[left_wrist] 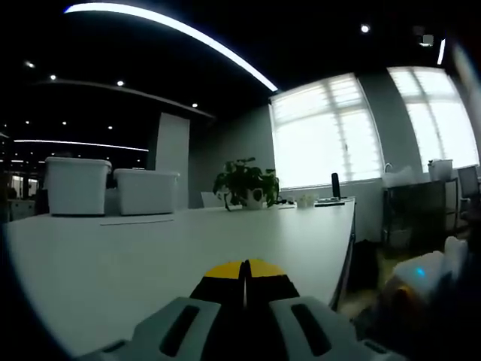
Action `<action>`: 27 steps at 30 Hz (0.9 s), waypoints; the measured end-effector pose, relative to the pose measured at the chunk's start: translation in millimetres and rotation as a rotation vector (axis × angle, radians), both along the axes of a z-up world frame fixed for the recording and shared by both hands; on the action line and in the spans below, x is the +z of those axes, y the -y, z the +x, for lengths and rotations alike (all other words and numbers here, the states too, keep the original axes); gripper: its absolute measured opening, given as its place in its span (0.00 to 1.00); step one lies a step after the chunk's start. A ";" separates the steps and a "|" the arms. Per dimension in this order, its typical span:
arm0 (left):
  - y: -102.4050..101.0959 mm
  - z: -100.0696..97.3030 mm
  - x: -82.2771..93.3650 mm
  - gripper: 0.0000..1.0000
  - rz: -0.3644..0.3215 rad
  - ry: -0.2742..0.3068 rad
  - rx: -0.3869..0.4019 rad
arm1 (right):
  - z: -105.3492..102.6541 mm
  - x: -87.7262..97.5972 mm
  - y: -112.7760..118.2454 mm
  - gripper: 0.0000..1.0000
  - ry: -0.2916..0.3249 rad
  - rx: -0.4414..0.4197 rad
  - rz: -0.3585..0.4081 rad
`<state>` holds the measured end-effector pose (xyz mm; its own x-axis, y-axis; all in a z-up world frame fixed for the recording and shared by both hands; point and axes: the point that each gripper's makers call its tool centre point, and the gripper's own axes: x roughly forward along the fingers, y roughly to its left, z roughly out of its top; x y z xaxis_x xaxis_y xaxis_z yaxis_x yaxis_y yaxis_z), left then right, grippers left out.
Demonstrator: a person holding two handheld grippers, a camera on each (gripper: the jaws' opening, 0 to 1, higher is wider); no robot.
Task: Clamp the fixed fixture on the desktop, loosen the retaining clip, secure it to the edge of the desk, and tighten the retaining clip.
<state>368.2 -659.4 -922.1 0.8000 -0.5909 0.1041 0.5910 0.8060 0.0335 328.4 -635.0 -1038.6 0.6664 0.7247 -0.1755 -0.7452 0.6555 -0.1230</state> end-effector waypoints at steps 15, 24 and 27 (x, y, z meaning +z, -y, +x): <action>0.4 0.7 -0.7 0.01 -0.001 -0.004 0.002 | -0.4 -7.0 -7.3 0.23 -0.054 0.315 0.043; 0.5 2.3 -1.4 0.01 -0.002 -0.008 -0.001 | -0.5 -8.5 -7.3 0.24 -0.103 0.327 0.085; 0.6 2.3 -1.3 0.01 -0.002 -0.008 -0.002 | -0.8 -8.0 -6.7 0.25 -0.108 0.298 0.081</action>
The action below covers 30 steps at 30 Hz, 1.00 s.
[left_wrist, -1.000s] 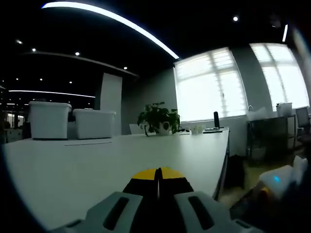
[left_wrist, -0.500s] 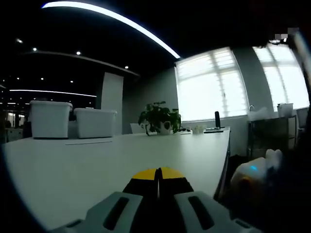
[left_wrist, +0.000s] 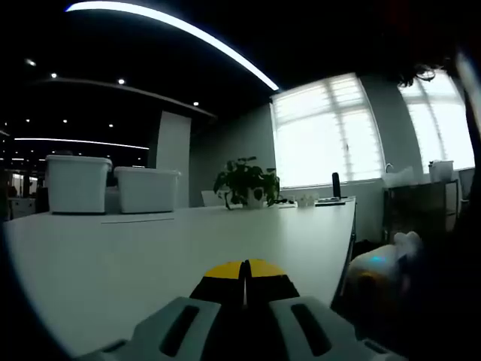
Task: Clamp the fixed fixture on the desktop, loosen the retaining clip, secure it to the edge of the desk, and tighten the retaining clip.
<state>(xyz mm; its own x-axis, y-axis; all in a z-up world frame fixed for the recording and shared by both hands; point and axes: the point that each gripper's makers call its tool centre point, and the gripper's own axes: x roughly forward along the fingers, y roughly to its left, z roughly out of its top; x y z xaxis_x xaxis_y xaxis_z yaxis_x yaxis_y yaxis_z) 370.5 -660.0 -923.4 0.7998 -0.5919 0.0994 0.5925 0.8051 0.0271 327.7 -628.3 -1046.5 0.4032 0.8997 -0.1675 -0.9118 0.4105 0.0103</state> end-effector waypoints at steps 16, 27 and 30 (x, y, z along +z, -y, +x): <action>2.5 -4.8 2.5 0.01 0.004 0.020 -0.033 | -26.7 2.7 18.2 0.29 0.013 -0.455 -0.004; 2.4 -7.2 2.9 0.01 0.009 0.043 -0.042 | -18.0 13.0 16.9 0.44 0.045 -0.604 -0.003; 2.2 -7.9 3.3 0.01 0.010 0.048 -0.042 | -14.0 11.5 17.4 0.46 0.033 -0.634 -0.010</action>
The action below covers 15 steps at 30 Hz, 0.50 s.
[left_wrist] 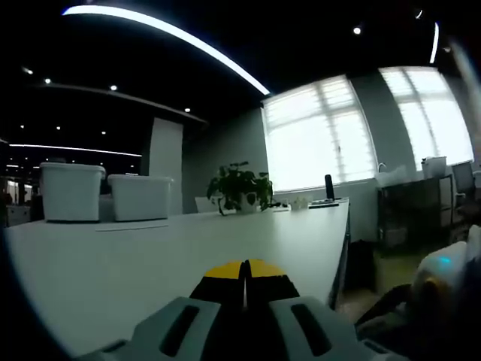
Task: Clamp the fixed fixture on the desktop, loosen the retaining clip, secure it to the edge of the desk, and tighten the retaining clip.
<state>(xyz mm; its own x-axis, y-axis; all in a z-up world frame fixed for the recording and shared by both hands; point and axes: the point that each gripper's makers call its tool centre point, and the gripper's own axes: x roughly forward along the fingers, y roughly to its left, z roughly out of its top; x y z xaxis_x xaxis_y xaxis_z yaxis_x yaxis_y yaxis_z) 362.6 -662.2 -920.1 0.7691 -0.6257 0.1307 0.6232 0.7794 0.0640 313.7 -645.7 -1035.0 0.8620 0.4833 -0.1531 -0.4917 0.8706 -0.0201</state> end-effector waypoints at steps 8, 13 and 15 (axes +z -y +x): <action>-0.1 -1.5 0.9 0.01 0.001 0.007 0.001 | 5.4 1.4 0.9 0.36 0.034 -0.062 -0.056; -0.1 -1.4 0.9 0.01 0.001 0.007 0.002 | 9.6 -2.1 -1.4 0.38 0.017 -0.064 -0.042; -0.2 -1.1 0.9 0.01 0.001 0.007 0.003 | 11.9 -2.7 -3.9 0.38 0.014 -0.065 -0.041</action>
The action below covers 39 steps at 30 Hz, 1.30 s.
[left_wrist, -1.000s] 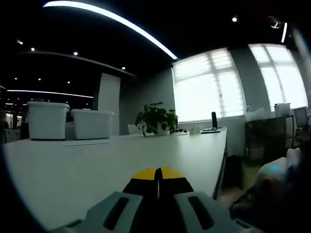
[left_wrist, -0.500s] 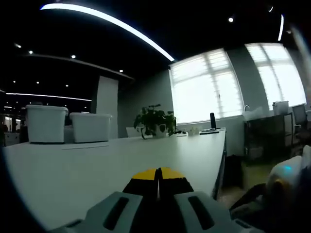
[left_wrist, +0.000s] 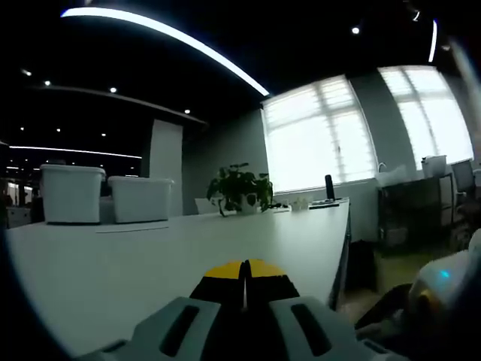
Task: Clamp the fixed fixture on the desktop, loosen the retaining clip, secure it to the edge of the desk, and tighten the retaining clip.
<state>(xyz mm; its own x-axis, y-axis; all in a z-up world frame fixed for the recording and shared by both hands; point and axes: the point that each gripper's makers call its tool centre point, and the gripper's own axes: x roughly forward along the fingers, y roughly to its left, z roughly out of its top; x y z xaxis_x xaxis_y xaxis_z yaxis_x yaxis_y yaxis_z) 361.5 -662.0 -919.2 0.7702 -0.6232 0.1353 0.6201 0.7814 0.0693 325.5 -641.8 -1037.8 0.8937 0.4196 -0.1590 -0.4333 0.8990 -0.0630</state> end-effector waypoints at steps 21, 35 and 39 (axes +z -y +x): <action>0.1 3.9 -1.4 0.01 -0.003 -0.018 0.005 | 4.7 0.8 -10.7 0.22 0.026 0.275 -0.006; 0.2 4.4 -1.1 0.01 -0.003 -0.016 0.010 | 4.8 -2.3 -18.7 0.22 -0.009 0.722 -0.023; 0.7 4.3 -1.5 0.01 -0.004 -0.024 0.009 | 0.0 -1.1 -23.0 0.22 0.055 0.785 -0.051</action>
